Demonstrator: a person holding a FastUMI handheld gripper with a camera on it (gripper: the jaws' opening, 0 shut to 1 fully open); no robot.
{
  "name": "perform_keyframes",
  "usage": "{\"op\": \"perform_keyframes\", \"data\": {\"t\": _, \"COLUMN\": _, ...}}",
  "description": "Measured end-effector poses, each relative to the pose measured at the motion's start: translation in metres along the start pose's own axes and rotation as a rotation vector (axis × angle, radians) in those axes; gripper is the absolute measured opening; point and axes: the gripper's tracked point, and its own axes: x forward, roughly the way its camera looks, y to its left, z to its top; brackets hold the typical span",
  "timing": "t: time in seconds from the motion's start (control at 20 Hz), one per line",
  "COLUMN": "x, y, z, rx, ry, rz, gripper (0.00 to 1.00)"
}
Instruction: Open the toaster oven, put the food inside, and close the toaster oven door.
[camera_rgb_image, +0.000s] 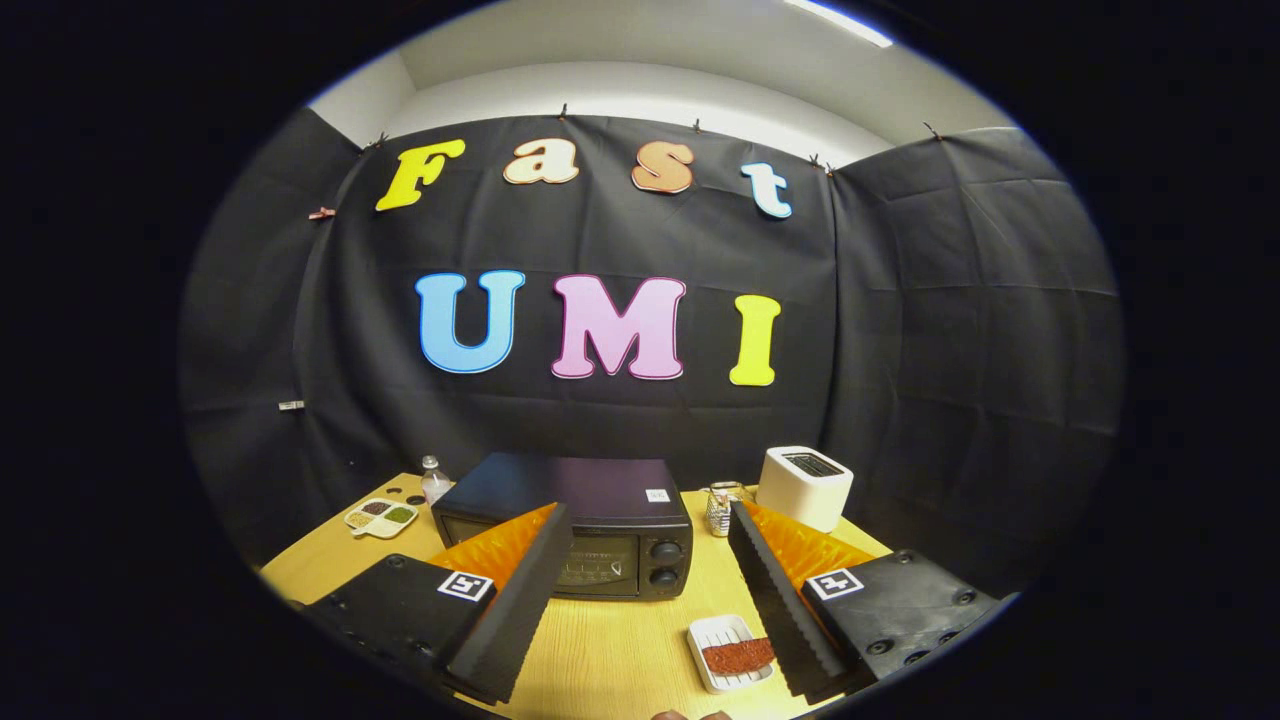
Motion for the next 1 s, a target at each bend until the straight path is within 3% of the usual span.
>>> {"op": "perform_keyframes", "data": {"t": 0.3, "x": 0.024, "y": 0.026, "z": -0.011, "rx": 0.008, "ry": 0.046, "rz": 0.041, "gripper": 0.97}}
{"op": "perform_keyframes", "data": {"t": 0.65, "x": 0.085, "y": 0.072, "z": -0.021, "rx": 0.019, "ry": 0.058, "rz": 0.057, "gripper": 0.98}}
{"op": "perform_keyframes", "data": {"t": 1.0, "x": 0.142, "y": 0.119, "z": -0.063, "rx": 0.017, "ry": 0.12, "rz": 0.064, "gripper": 0.98}}
